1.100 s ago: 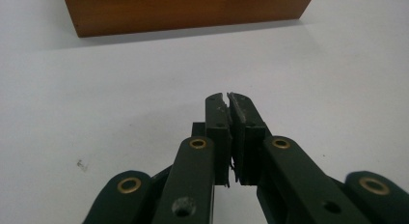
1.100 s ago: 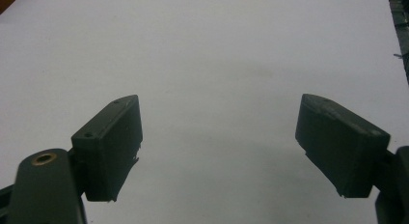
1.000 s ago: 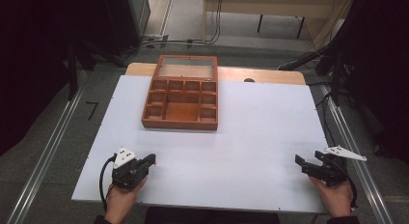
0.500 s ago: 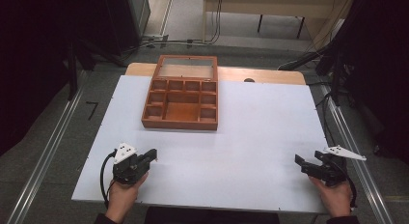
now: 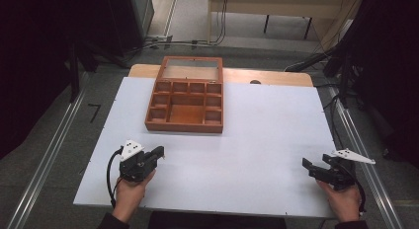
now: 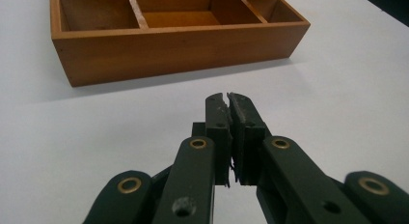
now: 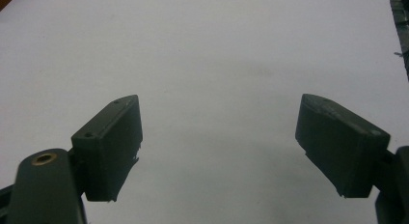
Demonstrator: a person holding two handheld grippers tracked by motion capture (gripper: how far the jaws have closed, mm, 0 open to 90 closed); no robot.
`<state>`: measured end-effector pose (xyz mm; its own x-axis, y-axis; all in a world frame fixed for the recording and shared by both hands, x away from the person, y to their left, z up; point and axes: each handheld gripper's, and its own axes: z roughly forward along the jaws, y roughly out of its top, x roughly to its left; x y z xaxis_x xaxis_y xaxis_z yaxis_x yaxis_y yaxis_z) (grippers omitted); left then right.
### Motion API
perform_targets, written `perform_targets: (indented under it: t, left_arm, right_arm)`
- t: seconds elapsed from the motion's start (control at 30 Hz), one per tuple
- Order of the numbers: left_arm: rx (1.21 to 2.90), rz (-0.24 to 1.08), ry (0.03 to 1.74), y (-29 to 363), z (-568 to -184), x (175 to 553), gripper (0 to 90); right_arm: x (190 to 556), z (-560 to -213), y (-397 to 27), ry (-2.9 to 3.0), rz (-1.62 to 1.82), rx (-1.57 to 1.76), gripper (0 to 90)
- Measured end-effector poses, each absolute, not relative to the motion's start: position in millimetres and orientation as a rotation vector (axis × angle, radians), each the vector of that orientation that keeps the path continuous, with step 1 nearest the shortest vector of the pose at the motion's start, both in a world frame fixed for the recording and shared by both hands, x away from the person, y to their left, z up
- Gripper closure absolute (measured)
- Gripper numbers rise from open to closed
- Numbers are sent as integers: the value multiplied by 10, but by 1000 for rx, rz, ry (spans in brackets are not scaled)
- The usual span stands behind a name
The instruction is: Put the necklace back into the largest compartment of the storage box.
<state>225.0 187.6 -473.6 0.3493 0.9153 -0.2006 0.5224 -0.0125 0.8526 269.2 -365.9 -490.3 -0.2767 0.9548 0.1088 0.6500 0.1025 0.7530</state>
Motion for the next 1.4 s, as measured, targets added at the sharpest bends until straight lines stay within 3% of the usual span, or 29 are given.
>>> perform_targets:
  t: [1.4]
  left_arm:
    - [1610,495,1291,1804,-4552,2518,876]
  right_arm:
    - [2692,-4900,-3652,1981,1008,1564,150]
